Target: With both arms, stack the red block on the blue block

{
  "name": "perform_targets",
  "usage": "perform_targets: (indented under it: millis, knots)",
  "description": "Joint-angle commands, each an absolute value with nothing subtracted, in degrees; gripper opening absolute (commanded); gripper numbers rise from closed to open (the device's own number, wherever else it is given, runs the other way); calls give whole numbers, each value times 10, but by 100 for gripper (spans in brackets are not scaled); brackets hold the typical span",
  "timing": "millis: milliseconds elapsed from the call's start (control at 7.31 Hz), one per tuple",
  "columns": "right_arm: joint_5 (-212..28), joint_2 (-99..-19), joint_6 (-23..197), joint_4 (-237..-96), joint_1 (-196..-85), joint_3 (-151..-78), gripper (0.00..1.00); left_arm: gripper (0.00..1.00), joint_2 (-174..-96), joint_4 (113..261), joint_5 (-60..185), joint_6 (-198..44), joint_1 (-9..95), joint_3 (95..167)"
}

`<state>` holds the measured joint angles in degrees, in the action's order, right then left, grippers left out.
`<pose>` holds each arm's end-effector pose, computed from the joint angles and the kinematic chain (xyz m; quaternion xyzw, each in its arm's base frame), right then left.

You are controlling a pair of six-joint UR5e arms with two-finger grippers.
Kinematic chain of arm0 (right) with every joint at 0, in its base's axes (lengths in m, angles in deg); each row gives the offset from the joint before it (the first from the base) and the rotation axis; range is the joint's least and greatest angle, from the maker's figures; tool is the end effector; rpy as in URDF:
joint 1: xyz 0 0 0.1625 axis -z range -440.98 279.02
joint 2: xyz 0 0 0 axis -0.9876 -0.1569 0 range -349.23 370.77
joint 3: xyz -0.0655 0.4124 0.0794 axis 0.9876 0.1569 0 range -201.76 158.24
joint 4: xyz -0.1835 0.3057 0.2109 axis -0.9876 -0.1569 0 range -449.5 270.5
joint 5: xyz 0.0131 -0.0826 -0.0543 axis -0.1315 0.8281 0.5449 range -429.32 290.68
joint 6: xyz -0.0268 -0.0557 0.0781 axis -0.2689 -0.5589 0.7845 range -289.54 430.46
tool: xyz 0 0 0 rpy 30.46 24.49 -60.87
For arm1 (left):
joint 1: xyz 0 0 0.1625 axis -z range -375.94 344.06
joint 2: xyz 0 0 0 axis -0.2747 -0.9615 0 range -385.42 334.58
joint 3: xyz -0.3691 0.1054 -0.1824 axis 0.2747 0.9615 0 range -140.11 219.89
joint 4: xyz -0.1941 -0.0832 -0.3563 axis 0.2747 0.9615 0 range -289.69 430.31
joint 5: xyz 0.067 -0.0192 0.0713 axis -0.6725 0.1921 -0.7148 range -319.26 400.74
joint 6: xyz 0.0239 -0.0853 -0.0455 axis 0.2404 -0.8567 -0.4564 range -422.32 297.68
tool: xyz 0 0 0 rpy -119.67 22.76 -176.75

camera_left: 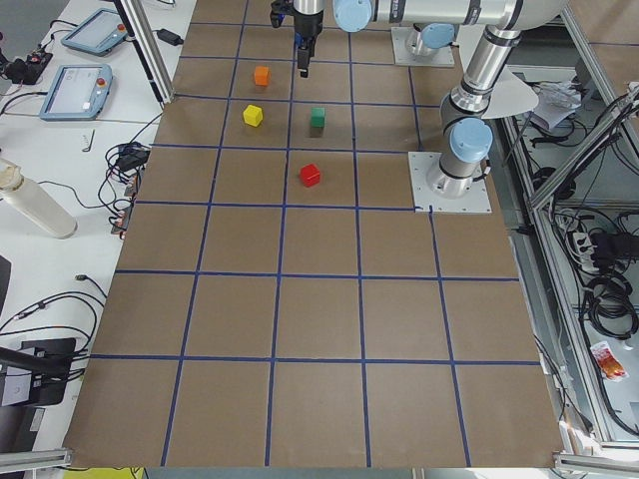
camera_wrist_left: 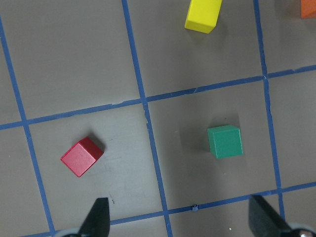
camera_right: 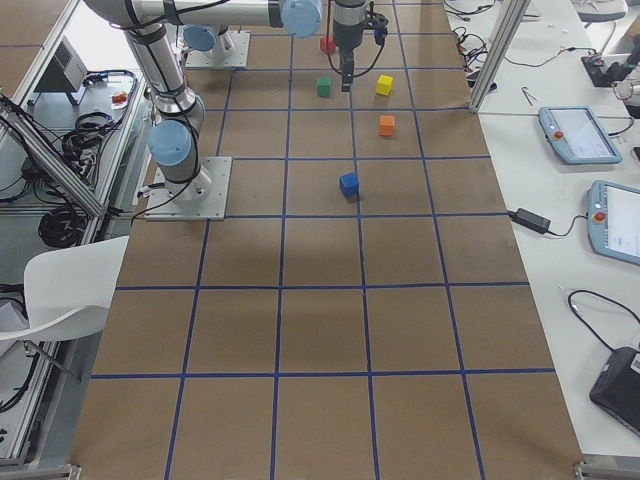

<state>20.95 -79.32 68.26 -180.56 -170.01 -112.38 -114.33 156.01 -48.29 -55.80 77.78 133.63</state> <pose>0.1245 -0.4944 0.4852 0.0109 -0.9999 0.0045 0.0024 -0.1664 -0.4763 0.4727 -0.0894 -0.9959 0.0146 0.0081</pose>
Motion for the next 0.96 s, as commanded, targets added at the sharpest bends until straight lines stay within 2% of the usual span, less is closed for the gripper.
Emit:
perform_targets:
  millis: [0,411,821]
  knots:
    - [203,-785,683,-1808,-1700,-1114,100,100,-1145,1560,-485,-553,777,1340]
    - [204,-780,683,-1801,-1700,-1100,100,100,-1140,1551,-481,-542,765,1354]
    - [205,-780,683,-1802,-1700,-1101,100,100,-1130,1466,-481,-477,658,1462]
